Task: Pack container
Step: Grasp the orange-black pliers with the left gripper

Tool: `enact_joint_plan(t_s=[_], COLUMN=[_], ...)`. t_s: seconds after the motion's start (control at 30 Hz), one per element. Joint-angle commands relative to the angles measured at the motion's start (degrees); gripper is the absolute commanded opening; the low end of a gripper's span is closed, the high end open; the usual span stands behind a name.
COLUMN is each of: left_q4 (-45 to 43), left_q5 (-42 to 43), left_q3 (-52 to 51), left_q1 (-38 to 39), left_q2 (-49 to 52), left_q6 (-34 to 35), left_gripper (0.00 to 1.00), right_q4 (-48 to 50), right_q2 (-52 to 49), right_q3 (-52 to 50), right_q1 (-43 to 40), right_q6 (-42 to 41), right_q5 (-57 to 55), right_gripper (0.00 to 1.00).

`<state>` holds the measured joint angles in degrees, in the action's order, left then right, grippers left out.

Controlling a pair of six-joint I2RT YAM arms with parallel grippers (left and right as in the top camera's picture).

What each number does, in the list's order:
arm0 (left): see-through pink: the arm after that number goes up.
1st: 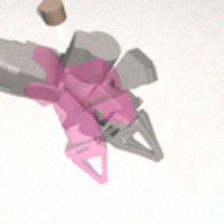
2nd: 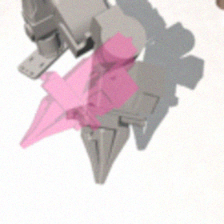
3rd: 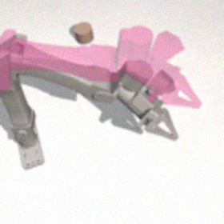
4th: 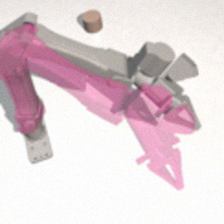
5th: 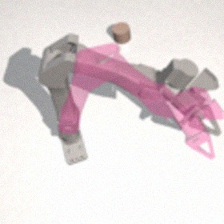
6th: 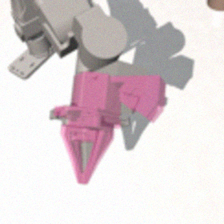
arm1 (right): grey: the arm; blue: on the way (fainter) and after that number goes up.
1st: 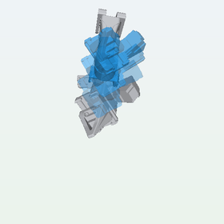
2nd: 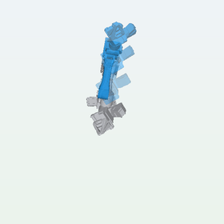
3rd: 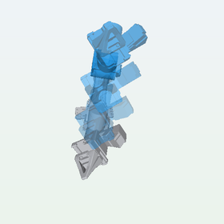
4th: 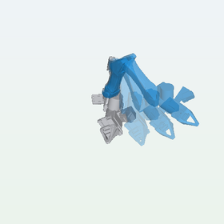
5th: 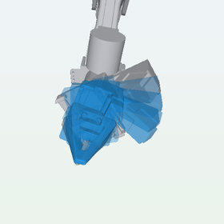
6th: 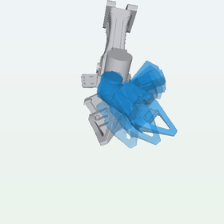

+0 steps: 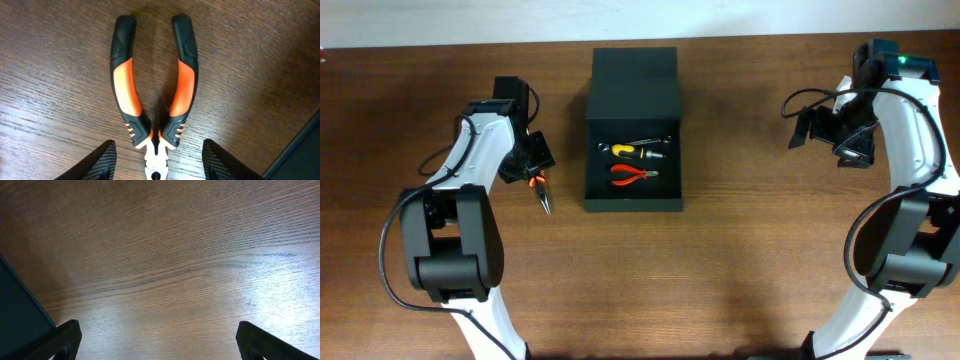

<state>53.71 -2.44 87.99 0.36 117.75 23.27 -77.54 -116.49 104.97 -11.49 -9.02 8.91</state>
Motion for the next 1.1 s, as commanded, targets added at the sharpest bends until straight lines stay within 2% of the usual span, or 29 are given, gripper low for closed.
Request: enact_joint_plan(t_s=[0.0,0.13,0.6,0.67,0.7,0.77,0.9,1.07], left_q4=[0.02,1.09,0.98,1.01,1.03,1.05,1.20,1.01], left_q5=[-0.57,-0.57,-0.44,-0.39,-0.39,-0.39,-0.39,-0.39], left_q3=[0.02,0.00,0.00,0.00,0.00,0.00,0.00,0.00], left_q1=[-0.13,-0.15,-0.15,-0.15,-0.13,-0.13,-0.15,-0.15], left_q2=[0.70,3.15,7.13,7.13,7.13,7.13,7.13,7.13], left_q6=[3.08,4.76,5.40,5.40,5.40,5.40,5.38,1.86], left_gripper=[0.59,0.66,0.65,0.56,0.45,0.36,0.24,0.02], right_q4=[-0.07,-0.07,-0.04,-0.04,-0.04,-0.04,-0.04,-0.04], right_q2=[-0.09,-0.09,-0.09,-0.09,-0.09,-0.09,-0.09,-0.09], right_q3=[-0.31,-0.31,-0.31,-0.31,-0.31,-0.31,-0.31,-0.31], right_q1=[-0.22,-0.22,-0.22,-0.22,-0.22,-0.22,-0.22,-0.22], right_q6=[-0.07,-0.04,-0.02,-0.02,-0.04,-0.02,-0.02,-0.02], right_q5=[-0.72,-0.72,-0.74,-0.74,-0.74,-0.74,-0.74,-0.74], right_gripper=[0.99,0.99,0.99,0.99,0.99,0.99,0.99,0.99])
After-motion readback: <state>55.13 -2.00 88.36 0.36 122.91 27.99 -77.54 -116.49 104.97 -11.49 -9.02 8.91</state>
